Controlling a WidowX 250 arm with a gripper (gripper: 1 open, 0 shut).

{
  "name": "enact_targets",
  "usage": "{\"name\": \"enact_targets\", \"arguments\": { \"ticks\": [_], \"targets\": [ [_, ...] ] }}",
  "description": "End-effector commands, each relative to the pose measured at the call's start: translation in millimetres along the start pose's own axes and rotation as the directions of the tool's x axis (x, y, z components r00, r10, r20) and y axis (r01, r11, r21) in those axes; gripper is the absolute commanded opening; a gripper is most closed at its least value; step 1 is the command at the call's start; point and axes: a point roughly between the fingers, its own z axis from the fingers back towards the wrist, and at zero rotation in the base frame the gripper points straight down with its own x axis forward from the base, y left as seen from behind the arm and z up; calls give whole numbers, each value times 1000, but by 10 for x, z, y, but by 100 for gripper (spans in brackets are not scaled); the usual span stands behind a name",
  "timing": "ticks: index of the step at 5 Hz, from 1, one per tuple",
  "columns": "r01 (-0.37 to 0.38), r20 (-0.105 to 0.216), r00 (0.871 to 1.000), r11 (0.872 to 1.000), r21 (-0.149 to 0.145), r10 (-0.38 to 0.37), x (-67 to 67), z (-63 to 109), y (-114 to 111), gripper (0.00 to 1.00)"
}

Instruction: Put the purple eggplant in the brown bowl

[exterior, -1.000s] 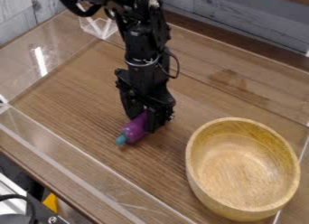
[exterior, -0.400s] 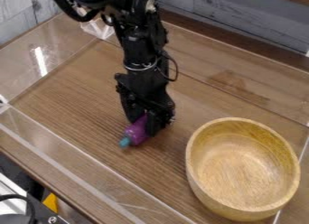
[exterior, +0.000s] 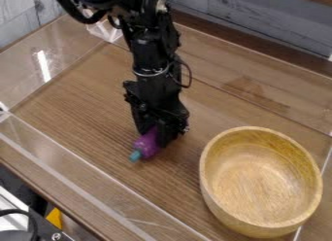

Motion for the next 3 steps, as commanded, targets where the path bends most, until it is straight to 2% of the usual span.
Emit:
{"name": "enact_targets", "arguments": {
  "ticks": [1,3],
  "targets": [
    [-15,58,998,1000,2,15,49,206,-16,0],
    [-51,83,995,998,-36,54,31,419,-233,0]
  ]
}}
